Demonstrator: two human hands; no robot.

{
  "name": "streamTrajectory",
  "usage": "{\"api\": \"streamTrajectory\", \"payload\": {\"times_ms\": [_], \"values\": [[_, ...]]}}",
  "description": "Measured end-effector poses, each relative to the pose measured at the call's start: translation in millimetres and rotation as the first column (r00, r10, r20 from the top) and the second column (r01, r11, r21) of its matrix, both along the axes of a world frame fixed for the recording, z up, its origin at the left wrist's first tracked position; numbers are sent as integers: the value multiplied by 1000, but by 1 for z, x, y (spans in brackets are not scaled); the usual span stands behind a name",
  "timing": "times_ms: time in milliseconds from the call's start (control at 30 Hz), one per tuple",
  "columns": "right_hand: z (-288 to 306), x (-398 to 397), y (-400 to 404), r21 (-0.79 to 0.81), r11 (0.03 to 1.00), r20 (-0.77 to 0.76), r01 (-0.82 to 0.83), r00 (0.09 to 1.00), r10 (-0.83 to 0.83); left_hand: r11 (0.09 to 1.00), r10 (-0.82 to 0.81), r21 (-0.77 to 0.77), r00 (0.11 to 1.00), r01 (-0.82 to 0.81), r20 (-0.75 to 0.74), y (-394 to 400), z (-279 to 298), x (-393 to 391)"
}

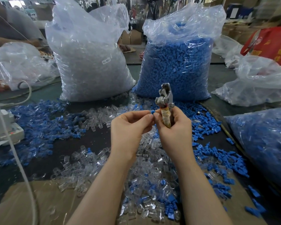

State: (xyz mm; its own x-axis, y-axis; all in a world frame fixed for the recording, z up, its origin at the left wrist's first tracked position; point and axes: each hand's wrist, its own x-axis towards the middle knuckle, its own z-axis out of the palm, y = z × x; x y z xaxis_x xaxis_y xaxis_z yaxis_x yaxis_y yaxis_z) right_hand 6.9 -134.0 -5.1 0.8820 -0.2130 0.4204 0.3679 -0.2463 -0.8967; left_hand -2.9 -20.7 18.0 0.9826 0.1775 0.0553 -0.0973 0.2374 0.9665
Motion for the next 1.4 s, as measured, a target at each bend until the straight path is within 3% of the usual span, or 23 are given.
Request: {"api": "streamTrajectory", "payload": {"times_ms": [167,367,767,1400], "values": [[2,0,-1,-34,999,-19,-23,1000,23,995,63,78,995,-68,73,0,-2,1],[6,-1,-8,16,981,-111,-193,975,194,980,139,132,988,-147,72,2,-5,3],[8,-3,-30,-164,905,-372,-393,874,313,983,107,130,980,-130,168,10,-4,5],[2,-2,-27,-337,873,-346,-352,909,233,985,53,155,983,-80,174,14,0,4]]}}
